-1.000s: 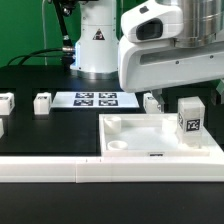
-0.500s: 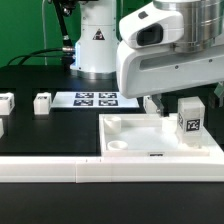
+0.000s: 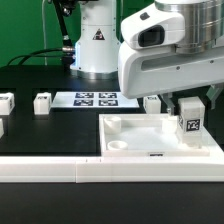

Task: Assemble square table

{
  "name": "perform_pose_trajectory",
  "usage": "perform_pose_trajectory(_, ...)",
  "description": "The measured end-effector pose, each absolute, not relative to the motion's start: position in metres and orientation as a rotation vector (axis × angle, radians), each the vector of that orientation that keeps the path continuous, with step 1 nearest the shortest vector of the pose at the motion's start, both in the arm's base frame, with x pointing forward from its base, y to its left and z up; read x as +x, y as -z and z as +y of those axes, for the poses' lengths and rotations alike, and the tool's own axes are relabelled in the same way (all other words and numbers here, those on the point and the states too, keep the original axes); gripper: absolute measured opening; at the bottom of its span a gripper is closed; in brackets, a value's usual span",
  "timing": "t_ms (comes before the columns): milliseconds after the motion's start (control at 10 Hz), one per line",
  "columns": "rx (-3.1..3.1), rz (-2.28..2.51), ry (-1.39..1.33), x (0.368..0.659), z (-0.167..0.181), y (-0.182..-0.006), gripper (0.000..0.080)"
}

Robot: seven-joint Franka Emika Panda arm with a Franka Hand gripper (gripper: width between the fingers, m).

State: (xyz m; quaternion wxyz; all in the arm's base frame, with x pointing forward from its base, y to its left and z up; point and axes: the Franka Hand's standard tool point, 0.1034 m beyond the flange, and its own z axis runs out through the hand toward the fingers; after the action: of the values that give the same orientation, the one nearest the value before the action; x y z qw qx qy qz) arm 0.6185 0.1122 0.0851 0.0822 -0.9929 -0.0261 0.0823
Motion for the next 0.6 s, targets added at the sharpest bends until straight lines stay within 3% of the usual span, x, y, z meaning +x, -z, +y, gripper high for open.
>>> perform_pose_trajectory(600,-2.977,0.146,-0.245,0.6184,0.1111,-0.0840,0.0293)
